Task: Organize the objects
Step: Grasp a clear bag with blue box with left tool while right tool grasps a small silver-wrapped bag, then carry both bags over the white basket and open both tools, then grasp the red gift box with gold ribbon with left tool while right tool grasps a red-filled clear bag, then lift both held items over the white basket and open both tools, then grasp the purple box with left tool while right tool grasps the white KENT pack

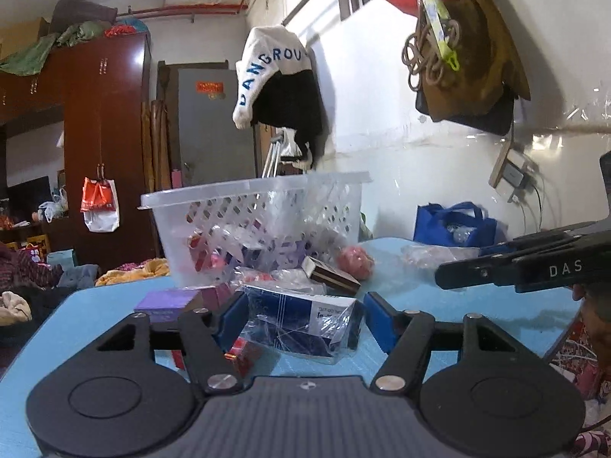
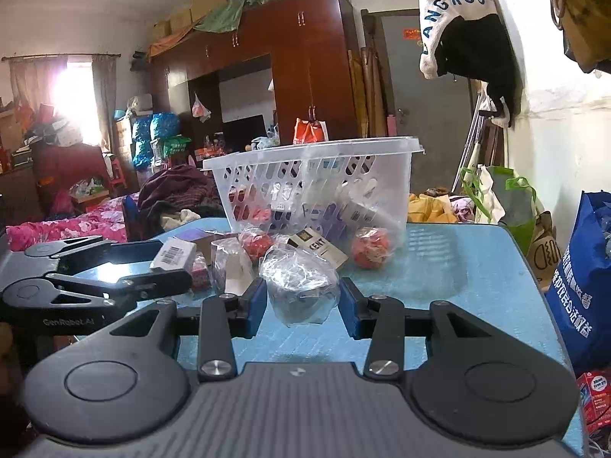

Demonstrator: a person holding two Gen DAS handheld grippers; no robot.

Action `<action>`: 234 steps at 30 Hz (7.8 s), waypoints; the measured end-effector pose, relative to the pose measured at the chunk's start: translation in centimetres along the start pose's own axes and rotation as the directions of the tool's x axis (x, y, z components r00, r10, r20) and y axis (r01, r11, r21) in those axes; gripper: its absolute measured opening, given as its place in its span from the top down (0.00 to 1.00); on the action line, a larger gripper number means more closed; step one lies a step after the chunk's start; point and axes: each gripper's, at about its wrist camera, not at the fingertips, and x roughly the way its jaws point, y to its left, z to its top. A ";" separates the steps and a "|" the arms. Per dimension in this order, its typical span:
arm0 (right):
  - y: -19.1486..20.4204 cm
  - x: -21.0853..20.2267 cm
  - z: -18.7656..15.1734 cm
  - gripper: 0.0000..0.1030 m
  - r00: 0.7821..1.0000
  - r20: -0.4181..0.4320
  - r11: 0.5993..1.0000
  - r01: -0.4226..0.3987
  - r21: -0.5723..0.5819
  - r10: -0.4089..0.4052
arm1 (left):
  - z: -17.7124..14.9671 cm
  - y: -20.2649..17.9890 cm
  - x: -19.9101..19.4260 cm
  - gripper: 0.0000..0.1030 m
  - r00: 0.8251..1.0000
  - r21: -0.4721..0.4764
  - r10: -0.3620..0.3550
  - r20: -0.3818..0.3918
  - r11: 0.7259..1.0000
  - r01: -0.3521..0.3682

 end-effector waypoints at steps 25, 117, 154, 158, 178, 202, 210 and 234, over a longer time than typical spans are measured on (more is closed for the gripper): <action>-0.2 -0.3 1.0 0.57 1.000 0.019 1.000 0.011 -0.011 -0.011 | 0.7 2.5 -0.8 0.33 0.996 -0.054 0.046 0.080 0.998 -0.042; -3.1 8.5 4.9 0.55 0.978 0.030 0.979 0.204 0.011 -0.205 | 0.7 5.8 2.5 0.36 0.995 -0.005 0.034 -0.098 0.999 -0.035; -2.9 7.6 4.5 0.55 0.972 0.065 0.974 0.225 0.016 -0.226 | 0.4 6.2 1.1 0.36 0.998 -0.052 0.060 -0.001 0.997 -0.060; -2.9 6.3 4.9 0.55 0.974 0.100 0.979 0.201 0.030 -0.203 | 1.0 6.3 0.3 0.36 0.998 -0.077 0.035 0.046 0.997 -0.031; -1.9 15.2 16.5 0.45 0.973 -0.033 0.969 0.225 -0.103 -0.229 | 15.1 11.5 15.7 0.24 0.979 -0.206 0.001 -0.203 0.977 -0.044; -3.3 14.2 5.8 0.25 0.965 -0.261 0.991 0.036 0.126 -0.002 | 2.5 13.4 7.7 0.06 0.963 -0.234 0.013 -0.268 0.969 -0.078; -2.4 14.2 4.5 0.25 0.957 -0.282 0.992 -0.037 0.118 0.069 | 1.3 12.9 8.2 0.06 0.953 -0.228 -0.002 -0.303 0.971 -0.071; -1.0 9.9 4.2 0.33 0.994 -0.092 0.998 0.060 -0.002 -0.060 | 1.5 12.4 9.0 0.45 0.941 -0.184 0.055 -0.332 0.975 -0.122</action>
